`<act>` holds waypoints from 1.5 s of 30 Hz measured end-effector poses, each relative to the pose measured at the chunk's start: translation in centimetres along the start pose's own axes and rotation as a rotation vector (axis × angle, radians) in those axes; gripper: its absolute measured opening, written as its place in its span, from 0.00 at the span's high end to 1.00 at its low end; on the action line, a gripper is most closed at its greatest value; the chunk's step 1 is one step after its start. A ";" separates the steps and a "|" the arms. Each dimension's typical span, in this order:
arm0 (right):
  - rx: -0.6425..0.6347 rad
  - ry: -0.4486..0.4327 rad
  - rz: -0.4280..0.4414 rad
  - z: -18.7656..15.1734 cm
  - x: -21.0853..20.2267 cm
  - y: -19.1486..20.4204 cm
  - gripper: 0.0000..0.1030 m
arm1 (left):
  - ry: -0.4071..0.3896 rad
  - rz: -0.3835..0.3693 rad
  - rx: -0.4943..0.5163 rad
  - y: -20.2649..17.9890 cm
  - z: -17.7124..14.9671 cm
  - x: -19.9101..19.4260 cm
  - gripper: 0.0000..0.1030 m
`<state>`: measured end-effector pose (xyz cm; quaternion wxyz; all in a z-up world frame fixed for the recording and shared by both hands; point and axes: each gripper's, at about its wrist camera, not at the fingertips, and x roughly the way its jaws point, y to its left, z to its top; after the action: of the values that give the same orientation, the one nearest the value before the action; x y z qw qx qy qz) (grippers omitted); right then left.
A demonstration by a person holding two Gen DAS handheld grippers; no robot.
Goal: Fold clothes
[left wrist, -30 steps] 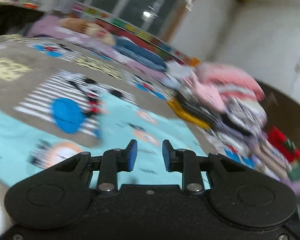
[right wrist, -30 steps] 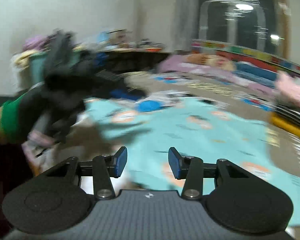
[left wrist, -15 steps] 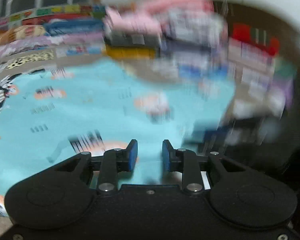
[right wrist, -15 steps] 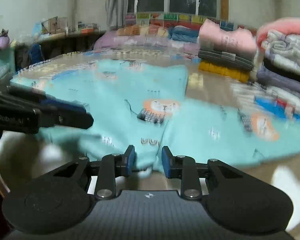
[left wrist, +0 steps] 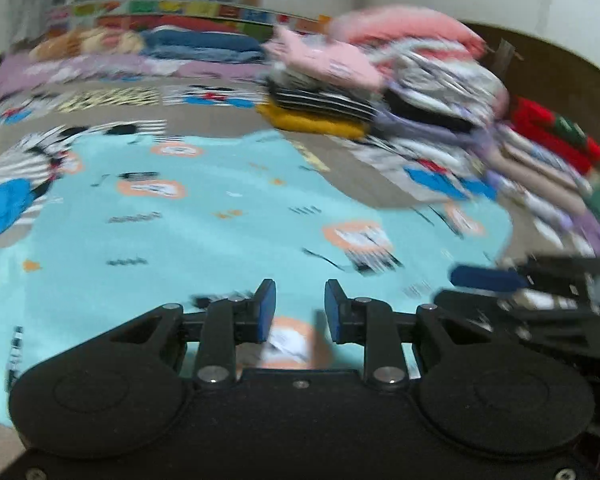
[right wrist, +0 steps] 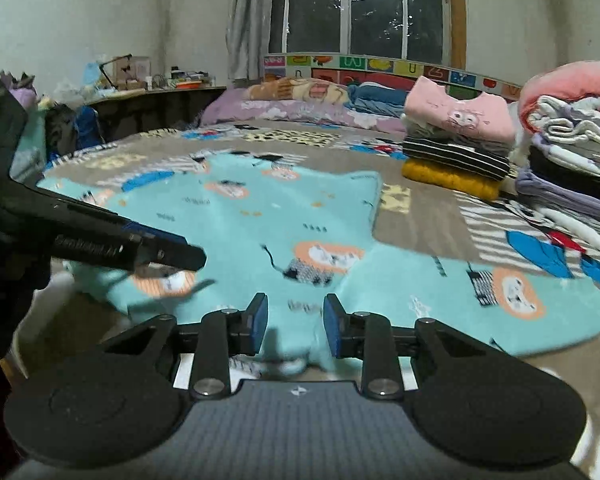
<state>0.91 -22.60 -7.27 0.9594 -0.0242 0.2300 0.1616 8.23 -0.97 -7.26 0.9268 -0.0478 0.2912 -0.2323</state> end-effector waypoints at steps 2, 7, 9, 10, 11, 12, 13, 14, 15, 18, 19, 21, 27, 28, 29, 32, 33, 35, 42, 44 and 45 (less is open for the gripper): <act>0.035 0.010 0.041 1.4 0.8 -0.4 0.70 | -0.001 0.029 -0.077 1.7 1.0 0.1 0.77; -0.013 0.064 0.122 5.8 4.6 -0.3 0.70 | 0.014 0.112 -0.189 5.9 3.2 0.1 0.76; -0.010 0.089 0.125 7.5 6.7 -1.3 0.70 | 0.006 0.131 -0.221 7.7 4.2 0.0 0.76; -0.002 0.102 0.126 8.3 7.8 -1.9 0.69 | 0.003 0.137 -0.242 8.8 4.8 0.1 0.76; 0.023 0.117 0.123 8.9 8.9 -2.8 0.68 | 0.000 0.143 -0.263 9.9 5.4 0.1 0.76; 0.047 0.131 0.118 9.6 10.0 -3.8 0.67 | 0.002 0.150 -0.283 11.0 6.1 0.3 0.76; 0.066 0.144 0.111 10.2 11.4 -4.9 0.66 | 0.008 0.157 -0.293 12.1 6.8 0.7 0.76; 0.078 0.157 0.104 10.8 12.6 -5.7 0.66 | 0.017 0.162 -0.296 13.1 7.6 1.2 0.76; 0.086 0.170 0.094 11.2 14.0 -6.5 0.65 | 0.027 0.166 -0.297 14.1 8.5 1.7 0.76; 0.115 0.205 0.065 12.3 17.8 -8.7 0.61 | 0.044 0.157 -0.323 16.9 10.9 3.3 0.69; 0.126 0.213 0.055 12.5 18.9 -9.4 0.58 | 0.049 0.154 -0.338 17.9 11.6 4.0 0.60; 0.153 0.224 0.038 12.9 21.1 -10.6 0.58 | 0.060 0.149 -0.371 19.8 12.8 5.3 0.58; 0.345 0.231 0.072 13.0 26.1 -14.2 0.51 | 0.092 0.115 -0.452 24.2 14.9 10.0 0.58; 0.391 0.228 0.078 12.8 26.6 -14.9 0.51 | 0.096 0.099 -0.473 24.8 14.9 10.8 0.58; 0.437 0.224 0.084 12.7 27.2 -15.6 0.51 | 0.100 0.082 -0.496 25.4 14.9 11.4 0.59; 0.594 0.202 0.139 11.6 28.6 -17.6 0.54 | 0.105 0.026 -0.555 26.7 14.7 13.0 0.87; 0.649 0.188 0.171 11.1 28.8 -18.2 0.73 | 0.109 0.025 -0.559 26.9 14.7 13.4 0.93; 0.759 0.157 0.234 10.1 29.2 -19.4 0.92 | 0.106 0.005 -0.559 27.2 14.5 13.6 0.98; 0.909 0.107 0.280 7.2 29.5 -20.8 0.92 | 0.099 -0.021 -0.625 28.7 13.1 13.7 0.97; 0.867 0.139 0.256 7.6 29.9 -20.3 0.95 | 0.101 -0.023 -0.676 29.2 12.9 13.8 0.95; 0.871 0.145 0.254 7.6 30.0 -20.2 0.95 | 0.104 -0.020 -0.696 29.3 12.9 13.8 0.93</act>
<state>35.97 -31.84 -14.48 0.8341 0.3986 0.3443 0.1641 37.28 18.11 -10.35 0.8366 -0.3517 0.3993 -0.1304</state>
